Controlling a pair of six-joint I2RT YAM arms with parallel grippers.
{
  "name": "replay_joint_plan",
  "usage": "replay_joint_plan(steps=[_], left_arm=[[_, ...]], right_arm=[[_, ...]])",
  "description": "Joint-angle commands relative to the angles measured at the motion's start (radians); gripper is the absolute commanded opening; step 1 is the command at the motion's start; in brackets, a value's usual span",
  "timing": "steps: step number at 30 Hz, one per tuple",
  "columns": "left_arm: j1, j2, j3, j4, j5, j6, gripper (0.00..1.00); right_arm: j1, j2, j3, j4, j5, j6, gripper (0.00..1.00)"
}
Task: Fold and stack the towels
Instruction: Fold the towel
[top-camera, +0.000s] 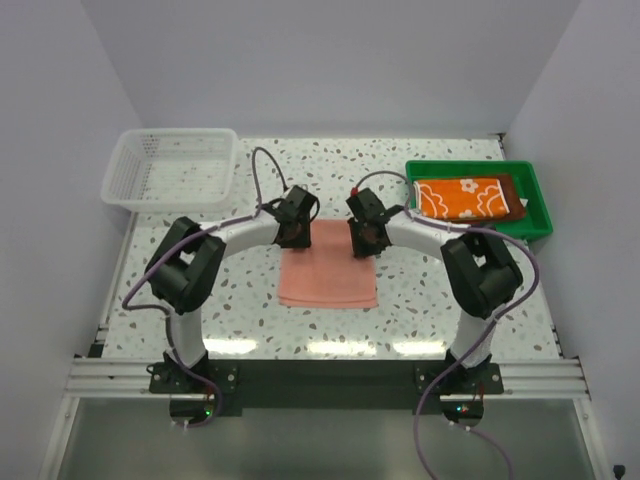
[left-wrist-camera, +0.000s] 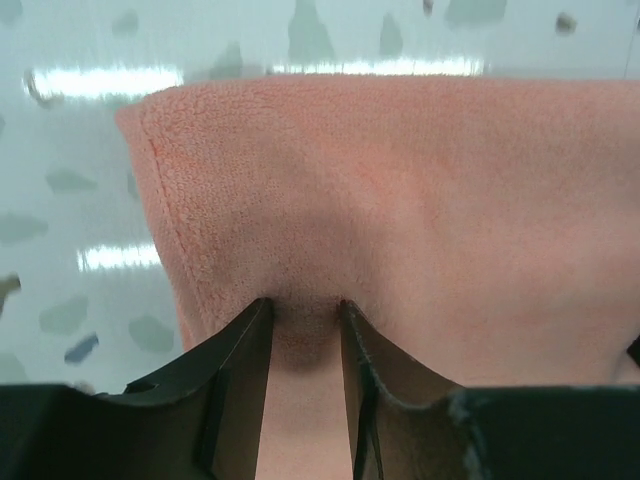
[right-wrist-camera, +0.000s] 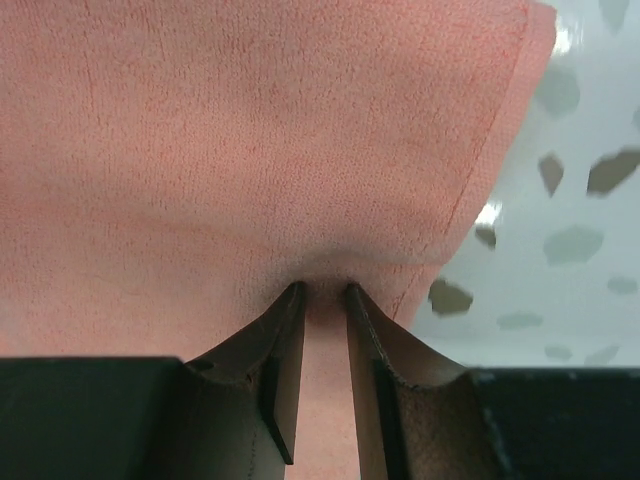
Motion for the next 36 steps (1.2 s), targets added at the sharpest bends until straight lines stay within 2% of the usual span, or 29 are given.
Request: replay_joint_plan(steps=[1,6,10,15,19,22,28,36], left_arm=[[0.054,0.120,0.129,0.044,0.002,0.080,0.39],[0.063,0.101,0.203,-0.011,0.027,0.085,0.48],[0.061,-0.139,0.038,-0.028,0.018,0.019,0.54],[0.061,-0.350,-0.174,-0.057,0.034,-0.084,0.66],[0.061,-0.451,-0.321,-0.037,0.050,-0.122,0.63],[0.060,-0.444,-0.363,-0.019,0.062,-0.132,0.60],[0.057,-0.397,-0.376,0.027,0.077,-0.139,0.46],[0.026,-0.321,-0.354,0.030,0.085,-0.150,0.43]], right_arm=[[-0.046,0.105,0.110,0.057,0.013,-0.055,0.28],[-0.066,0.112,0.250,-0.028,-0.003,-0.069,0.29],[-0.065,-0.008,0.183,-0.081,-0.021,-0.015,0.32],[-0.065,-0.179,-0.023,-0.077,-0.030,0.083,0.35],[-0.065,-0.255,-0.155,-0.030,-0.053,0.154,0.35],[-0.065,-0.273,-0.193,0.010,-0.066,0.184,0.35],[-0.065,-0.266,-0.215,0.046,-0.078,0.191,0.35],[-0.065,-0.253,-0.219,0.053,-0.087,0.185,0.35]])
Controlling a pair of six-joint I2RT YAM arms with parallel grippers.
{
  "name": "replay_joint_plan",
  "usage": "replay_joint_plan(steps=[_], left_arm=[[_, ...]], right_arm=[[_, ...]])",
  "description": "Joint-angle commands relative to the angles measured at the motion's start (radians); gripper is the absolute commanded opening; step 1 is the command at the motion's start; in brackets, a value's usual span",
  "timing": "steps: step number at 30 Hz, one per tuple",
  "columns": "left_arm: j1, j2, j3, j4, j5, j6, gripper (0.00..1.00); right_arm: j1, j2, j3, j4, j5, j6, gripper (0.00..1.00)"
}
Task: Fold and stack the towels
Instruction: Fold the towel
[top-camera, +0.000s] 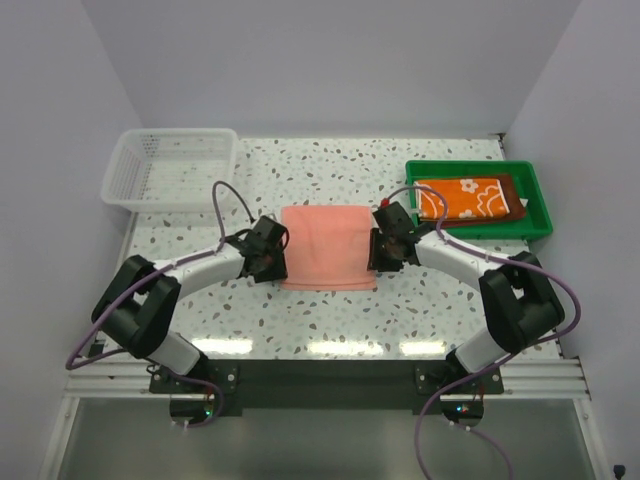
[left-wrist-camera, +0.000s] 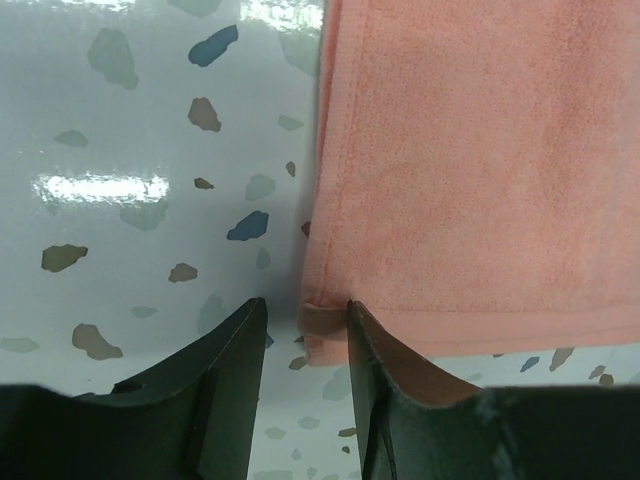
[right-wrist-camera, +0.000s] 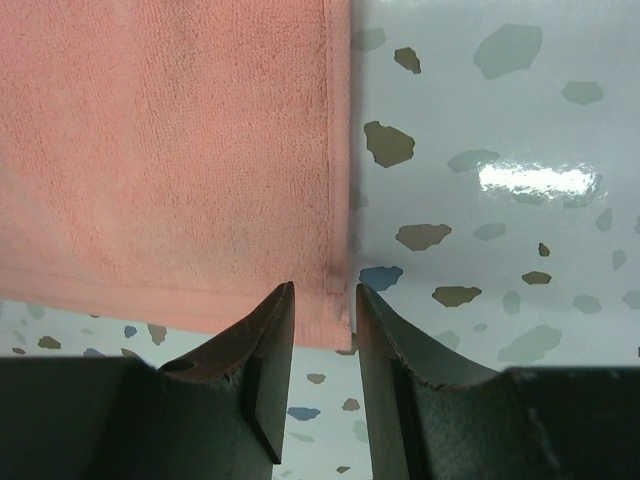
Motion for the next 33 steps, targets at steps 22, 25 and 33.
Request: replay_joint_plan(steps=[22,25,33], left_arm=[[-0.081,0.052,0.175,-0.064,-0.059,0.002,0.09],[-0.086,0.056,0.174,-0.067,-0.059,0.005,0.07],[-0.090,0.062,0.172,-0.067,-0.062,0.008,0.06]], right_arm=[[0.002,0.032,-0.025,0.050,0.013,0.016,0.33],[0.002,0.043,-0.022,0.054,0.012,0.017,0.30],[0.002,0.064,-0.014,0.064,-0.010,0.017,0.19]])
